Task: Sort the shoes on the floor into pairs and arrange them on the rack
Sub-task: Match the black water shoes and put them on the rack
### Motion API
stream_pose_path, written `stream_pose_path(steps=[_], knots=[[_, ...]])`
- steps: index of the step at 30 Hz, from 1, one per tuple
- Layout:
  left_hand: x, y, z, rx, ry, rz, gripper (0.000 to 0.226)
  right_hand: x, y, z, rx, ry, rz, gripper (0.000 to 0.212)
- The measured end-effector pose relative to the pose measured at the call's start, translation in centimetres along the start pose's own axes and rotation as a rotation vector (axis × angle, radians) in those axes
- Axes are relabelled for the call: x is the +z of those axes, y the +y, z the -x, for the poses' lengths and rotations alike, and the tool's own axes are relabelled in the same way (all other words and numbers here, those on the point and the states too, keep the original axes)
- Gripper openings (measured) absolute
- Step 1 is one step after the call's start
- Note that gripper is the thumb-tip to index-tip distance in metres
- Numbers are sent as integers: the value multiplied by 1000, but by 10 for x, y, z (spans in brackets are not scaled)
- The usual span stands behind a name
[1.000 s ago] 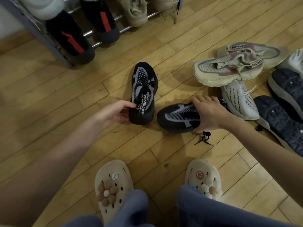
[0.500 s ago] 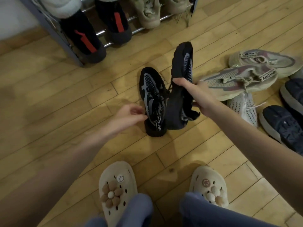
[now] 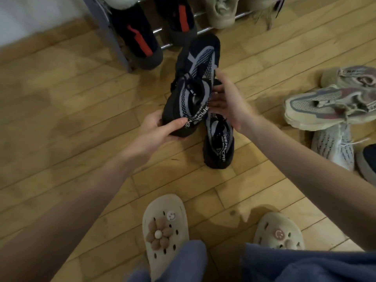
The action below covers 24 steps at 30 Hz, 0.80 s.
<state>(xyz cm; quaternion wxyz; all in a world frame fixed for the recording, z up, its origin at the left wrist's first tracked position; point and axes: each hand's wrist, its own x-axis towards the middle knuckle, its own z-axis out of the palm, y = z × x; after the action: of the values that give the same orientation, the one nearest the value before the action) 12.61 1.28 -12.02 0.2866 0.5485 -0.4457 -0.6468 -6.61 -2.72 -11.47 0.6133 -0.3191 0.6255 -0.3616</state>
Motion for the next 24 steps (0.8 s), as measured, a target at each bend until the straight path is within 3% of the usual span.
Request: stream_pose_path(steps=[3, 5, 7, 10, 12, 15, 19, 22, 24], knots=[[-20, -9, 4, -39, 2, 111, 46, -5, 26, 8, -114, 263, 333, 35], [-29, -18, 8, -65, 24, 174, 51, -4, 52, 21, -150, 396, 631, 67], [-34, -27, 11, -82, 26, 221, 51, -2, 76, 34, -99, 402, 805, 98], [-34, -34, 14, -96, 36, 266, 54, 1, 105, 44, -56, 323, 923, 125], [-33, -34, 15, -95, 49, 275, 54, 3, 118, 47, -132, 328, 1026, 133], [-30, -30, 16, -93, 65, 261, 53, 0, 122, 45, -194, 335, 1058, 122], [-27, -14, 23, -73, 31, 228, 48, -21, 108, 48, -202, 222, 716, 99], [-23, 8, 28, -26, -35, 201, 47, -41, 81, 51, -253, 270, 463, 82], [-17, 28, 29, 10, -68, 196, 50, -59, 60, 52, -303, 324, 431, 73]])
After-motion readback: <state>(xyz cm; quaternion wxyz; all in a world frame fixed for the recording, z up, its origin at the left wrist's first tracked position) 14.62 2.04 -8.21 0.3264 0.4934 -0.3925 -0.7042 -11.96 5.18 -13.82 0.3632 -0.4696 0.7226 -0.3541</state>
